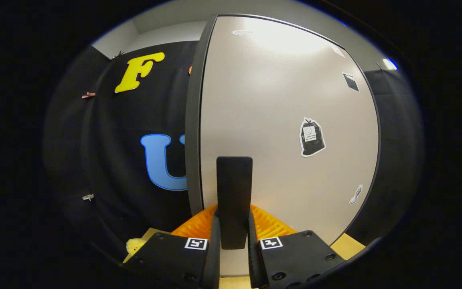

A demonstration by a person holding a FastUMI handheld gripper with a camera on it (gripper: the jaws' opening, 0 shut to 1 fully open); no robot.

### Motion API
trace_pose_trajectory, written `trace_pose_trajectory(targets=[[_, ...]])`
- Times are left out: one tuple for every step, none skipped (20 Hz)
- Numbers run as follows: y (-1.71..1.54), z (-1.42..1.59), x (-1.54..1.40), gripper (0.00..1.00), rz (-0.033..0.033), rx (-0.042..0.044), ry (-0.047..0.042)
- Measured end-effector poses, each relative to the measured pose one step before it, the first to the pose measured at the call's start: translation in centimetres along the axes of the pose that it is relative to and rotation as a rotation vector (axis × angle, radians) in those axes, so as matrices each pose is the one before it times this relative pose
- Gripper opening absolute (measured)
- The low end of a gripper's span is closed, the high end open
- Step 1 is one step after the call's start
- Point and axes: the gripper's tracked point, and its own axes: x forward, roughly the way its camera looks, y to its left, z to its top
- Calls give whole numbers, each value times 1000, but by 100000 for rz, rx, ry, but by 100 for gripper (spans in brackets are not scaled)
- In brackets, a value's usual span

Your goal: Open the shoe cabinet door, grab the shoes and put them into the shoe cabinet, then close the shoe cabinet door.

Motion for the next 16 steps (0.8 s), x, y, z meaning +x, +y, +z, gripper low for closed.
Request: trace_pose_trajectory(targets=[[-7, -16, -21, 32, 14, -4, 294], [-22, -31, 38, 26, 581, 906, 108], [-8, 180, -157, 26, 959, 2143, -1354], [61, -14, 101, 26, 549, 1166, -345], [-9, -60, -81, 26, 194, -426, 936], [-46, -22, -24, 22, -392, -247, 1092], [-12, -183, 20, 19, -31, -296, 962], [-32, 140, -188, 19, 142, -838, -40], [-100, 67, -350, 19, -14, -634, -38], [67, 22, -411, 19, -15, 394, -203], [-11, 81, -547, 19, 100, 844, 9], [-52, 90, -736, 19, 228, 914, -345], [-63, 201, -630, 19, 502, 633, -514], [-181, 125, -715, 19, 830, 760, -496], [-126, 266, -914, 18, 807, 1252, -867], [-133, 219, -1081, 18, 840, 341, -595]])
